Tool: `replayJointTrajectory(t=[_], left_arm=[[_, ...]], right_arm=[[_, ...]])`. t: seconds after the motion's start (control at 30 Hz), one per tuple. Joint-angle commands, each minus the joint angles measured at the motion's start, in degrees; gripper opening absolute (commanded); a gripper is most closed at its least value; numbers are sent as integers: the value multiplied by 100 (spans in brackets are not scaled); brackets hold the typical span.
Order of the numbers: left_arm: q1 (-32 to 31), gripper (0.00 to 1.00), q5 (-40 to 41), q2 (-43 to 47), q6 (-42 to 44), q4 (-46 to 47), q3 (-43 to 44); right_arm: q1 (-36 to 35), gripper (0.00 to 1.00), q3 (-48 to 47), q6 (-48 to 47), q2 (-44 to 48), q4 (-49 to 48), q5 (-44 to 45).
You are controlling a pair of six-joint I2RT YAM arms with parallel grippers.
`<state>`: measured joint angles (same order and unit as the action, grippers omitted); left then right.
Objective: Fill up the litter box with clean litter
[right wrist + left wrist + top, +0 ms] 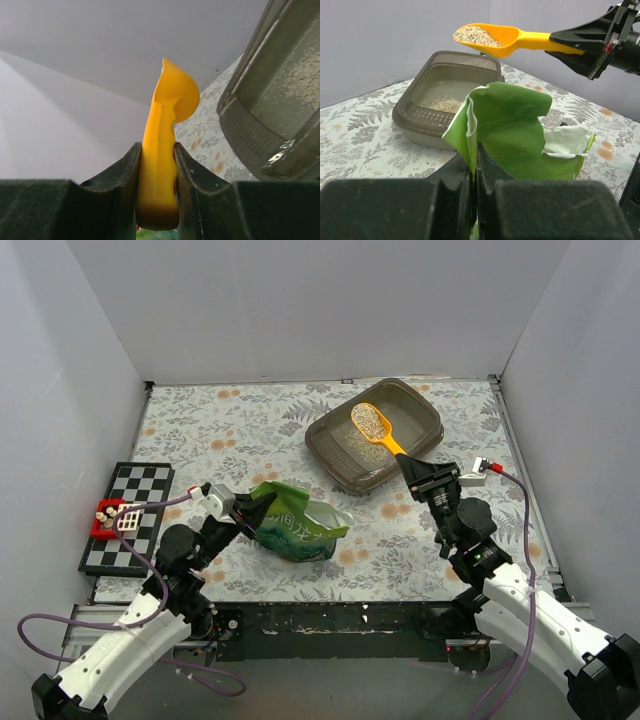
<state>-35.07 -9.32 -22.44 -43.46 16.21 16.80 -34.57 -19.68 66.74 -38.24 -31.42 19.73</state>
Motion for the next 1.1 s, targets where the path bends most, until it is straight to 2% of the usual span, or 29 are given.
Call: replayJointTrajectory(t=[0.0, 0.1, 0.27, 0.57, 0.83, 1.07], left_arm=[[79, 0, 642, -277, 233, -547, 692], [97, 0, 634, -673, 268, -917, 1053], [289, 0, 292, -1087, 330, -839, 1115], [993, 0, -288, -1280, 487, -391, 922], [1265, 0, -1334, -2018, 874, 49, 1343], [1713, 0, -2336, -2712, 1287, 647, 1861]], right_arm=[[90, 1, -370, -749, -245, -312, 594], [213, 1, -676, -1083, -543, 284, 647], [442, 1, -1694, -1698, -1368, 1829, 646], [697, 1, -3866, -3702, -3329, 3887, 690], [688, 1, -5387, -5381, -4402, 5117, 1103], [548, 1, -6064, -6339, -4324, 5505, 1068]])
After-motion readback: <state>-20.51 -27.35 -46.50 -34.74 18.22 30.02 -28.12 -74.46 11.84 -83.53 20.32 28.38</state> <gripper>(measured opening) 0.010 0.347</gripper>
